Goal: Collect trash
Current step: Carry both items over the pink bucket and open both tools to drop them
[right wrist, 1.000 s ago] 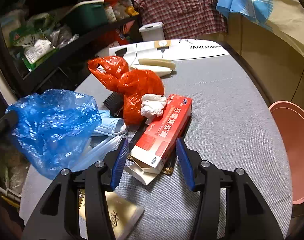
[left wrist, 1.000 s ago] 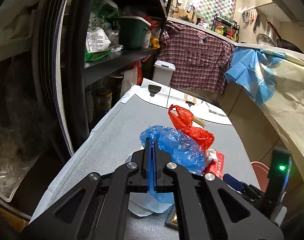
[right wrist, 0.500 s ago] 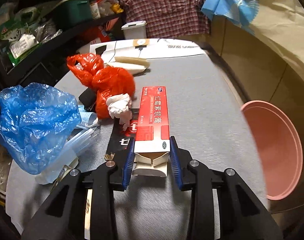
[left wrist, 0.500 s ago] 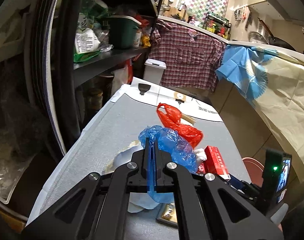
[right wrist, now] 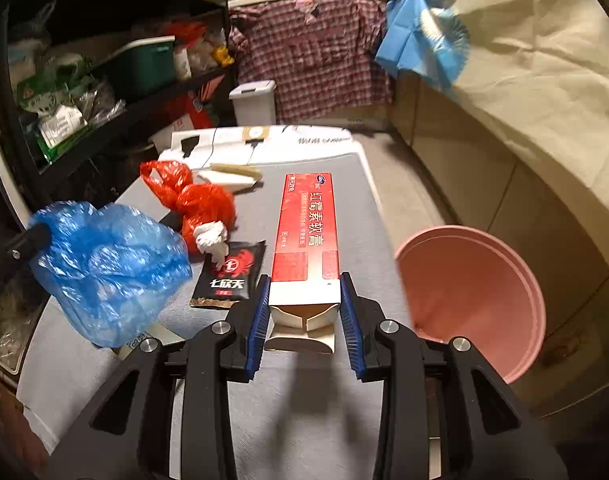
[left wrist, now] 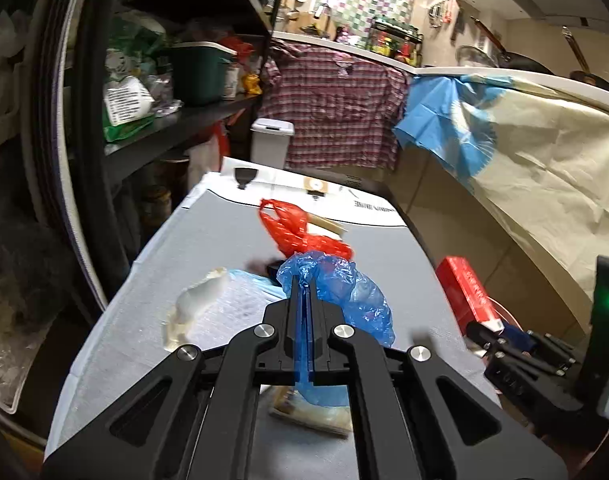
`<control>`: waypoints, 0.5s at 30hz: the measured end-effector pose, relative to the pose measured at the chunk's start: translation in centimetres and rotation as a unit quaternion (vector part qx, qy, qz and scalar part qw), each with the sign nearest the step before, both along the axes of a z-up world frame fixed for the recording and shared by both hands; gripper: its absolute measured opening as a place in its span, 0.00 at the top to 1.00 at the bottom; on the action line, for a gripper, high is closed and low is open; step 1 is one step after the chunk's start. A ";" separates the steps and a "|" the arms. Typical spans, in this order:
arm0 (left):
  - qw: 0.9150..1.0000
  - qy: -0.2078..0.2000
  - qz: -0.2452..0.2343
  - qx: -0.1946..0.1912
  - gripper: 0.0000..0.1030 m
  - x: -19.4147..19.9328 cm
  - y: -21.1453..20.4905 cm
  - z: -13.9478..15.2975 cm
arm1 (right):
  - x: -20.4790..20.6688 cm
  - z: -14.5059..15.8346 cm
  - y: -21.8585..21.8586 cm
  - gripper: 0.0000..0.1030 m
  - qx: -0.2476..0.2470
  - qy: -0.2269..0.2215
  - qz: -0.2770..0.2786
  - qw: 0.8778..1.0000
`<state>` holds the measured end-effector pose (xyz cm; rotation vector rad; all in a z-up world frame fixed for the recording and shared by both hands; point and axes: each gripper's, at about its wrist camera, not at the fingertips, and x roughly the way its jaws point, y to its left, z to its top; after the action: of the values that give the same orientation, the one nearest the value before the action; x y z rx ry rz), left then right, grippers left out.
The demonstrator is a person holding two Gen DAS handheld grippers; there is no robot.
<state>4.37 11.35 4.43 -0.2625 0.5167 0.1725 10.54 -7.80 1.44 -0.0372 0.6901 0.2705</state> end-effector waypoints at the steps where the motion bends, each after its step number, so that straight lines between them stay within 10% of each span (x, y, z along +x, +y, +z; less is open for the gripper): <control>1: 1.000 0.000 -0.004 0.002 0.99 -0.1 -0.3 0.1 | -0.2 0.4 -0.4 0.67 0.000 -0.004 -0.001 1.000; 15: 0.998 0.013 -0.066 0.000 0.99 0.2 -4.6 1.1 | -2.3 4.2 -8.6 0.67 0.010 -0.042 -0.036 0.998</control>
<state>4.61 6.79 5.57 -0.2263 0.5574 0.0472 8.27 -16.37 5.67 -0.0053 0.6045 0.2058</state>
